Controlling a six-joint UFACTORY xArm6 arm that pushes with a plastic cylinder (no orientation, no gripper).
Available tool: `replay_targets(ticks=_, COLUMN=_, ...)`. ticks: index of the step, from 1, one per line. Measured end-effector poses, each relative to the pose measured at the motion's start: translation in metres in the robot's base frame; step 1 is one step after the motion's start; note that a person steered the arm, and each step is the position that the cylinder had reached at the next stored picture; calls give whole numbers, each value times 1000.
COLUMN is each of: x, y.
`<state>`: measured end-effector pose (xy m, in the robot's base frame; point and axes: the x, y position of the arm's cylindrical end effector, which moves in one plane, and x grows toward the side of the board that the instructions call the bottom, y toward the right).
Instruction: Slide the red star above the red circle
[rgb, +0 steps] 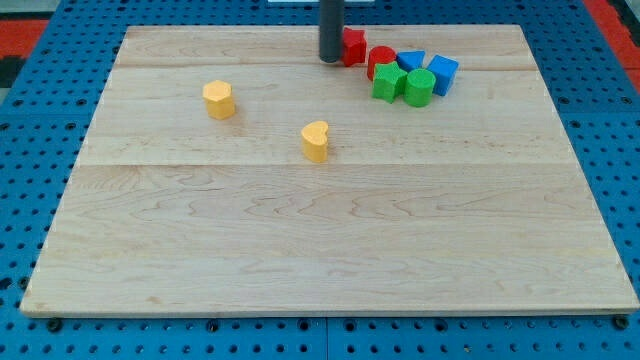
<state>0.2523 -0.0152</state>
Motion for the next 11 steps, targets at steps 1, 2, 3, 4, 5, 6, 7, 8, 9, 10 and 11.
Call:
replay_targets(ticks=1, x=-40, y=29)
replay_targets(ticks=2, x=-57, y=48)
replay_targets(ticks=3, x=-59, y=75)
replay_targets(ticks=4, x=-55, y=35)
replay_targets(ticks=5, x=-39, y=7)
replay_targets(ticks=6, x=-22, y=2)
replay_targets(ticks=7, x=-19, y=40)
replay_targets(ticks=8, x=-39, y=67)
replay_targets(ticks=9, x=-56, y=84)
replay_targets(ticks=10, x=-57, y=133)
replay_targets(ticks=11, x=-43, y=133)
